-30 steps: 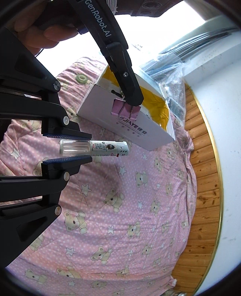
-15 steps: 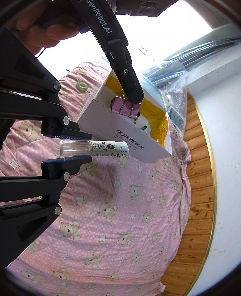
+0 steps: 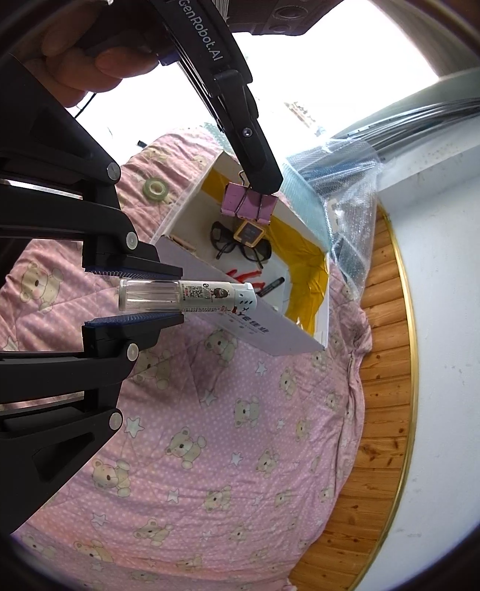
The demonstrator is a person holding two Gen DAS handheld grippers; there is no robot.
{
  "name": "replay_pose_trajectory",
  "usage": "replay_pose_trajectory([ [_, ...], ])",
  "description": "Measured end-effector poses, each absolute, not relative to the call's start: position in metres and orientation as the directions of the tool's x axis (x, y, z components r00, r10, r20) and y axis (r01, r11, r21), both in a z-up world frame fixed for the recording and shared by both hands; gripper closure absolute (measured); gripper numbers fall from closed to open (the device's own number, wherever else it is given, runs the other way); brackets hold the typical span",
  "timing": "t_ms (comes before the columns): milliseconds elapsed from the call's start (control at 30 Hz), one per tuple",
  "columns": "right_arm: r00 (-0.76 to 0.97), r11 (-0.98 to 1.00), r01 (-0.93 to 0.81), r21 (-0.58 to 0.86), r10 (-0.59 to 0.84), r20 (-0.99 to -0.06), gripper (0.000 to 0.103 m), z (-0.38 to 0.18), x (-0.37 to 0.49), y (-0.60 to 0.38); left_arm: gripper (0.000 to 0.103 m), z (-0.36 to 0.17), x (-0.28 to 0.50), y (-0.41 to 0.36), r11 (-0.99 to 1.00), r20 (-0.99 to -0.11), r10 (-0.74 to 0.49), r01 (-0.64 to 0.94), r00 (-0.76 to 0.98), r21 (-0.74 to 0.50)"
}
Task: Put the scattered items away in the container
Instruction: 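Lift and carry the clip and bottle with both tools over the white box, then open both tools over the box, dropping the pink clip and clear bottle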
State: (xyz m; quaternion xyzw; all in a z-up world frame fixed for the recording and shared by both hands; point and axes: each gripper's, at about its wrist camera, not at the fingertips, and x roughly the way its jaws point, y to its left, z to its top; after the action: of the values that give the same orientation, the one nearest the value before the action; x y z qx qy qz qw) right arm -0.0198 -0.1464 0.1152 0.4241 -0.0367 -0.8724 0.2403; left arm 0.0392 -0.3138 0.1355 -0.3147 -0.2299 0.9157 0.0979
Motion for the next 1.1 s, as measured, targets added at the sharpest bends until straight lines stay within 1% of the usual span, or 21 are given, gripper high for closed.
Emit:
replay_pose_trajectory([
  [300,-0.520,-0.863,0.439,0.249,-0.471,-0.713,0.085,0.131,-0.031,-0.177,0.102,0.141,0.043,-0.355,-0.849,-0.500,0.307,0.005,-0.810,-0.529],
  [467,-0.514,-0.850,0.468,0.242,-0.484,-0.709,0.085,0.136,-0.038,-0.194,0.102,0.135,0.039,-0.377,-0.835,-0.502,0.293,0.037,-0.814,-0.549],
  [767,-0.487,-0.819,0.520,0.242,-0.517,-0.704,0.085,0.139,-0.052,-0.226,0.102,0.118,0.029,-0.413,-0.813,-0.523,0.267,0.102,-0.810,-0.573],
  [1100,-0.434,-0.795,0.548,0.260,-0.536,-0.724,0.085,0.126,-0.076,-0.257,0.102,0.087,0.007,-0.433,-0.799,-0.579,0.268,0.158,-0.770,-0.581],
])
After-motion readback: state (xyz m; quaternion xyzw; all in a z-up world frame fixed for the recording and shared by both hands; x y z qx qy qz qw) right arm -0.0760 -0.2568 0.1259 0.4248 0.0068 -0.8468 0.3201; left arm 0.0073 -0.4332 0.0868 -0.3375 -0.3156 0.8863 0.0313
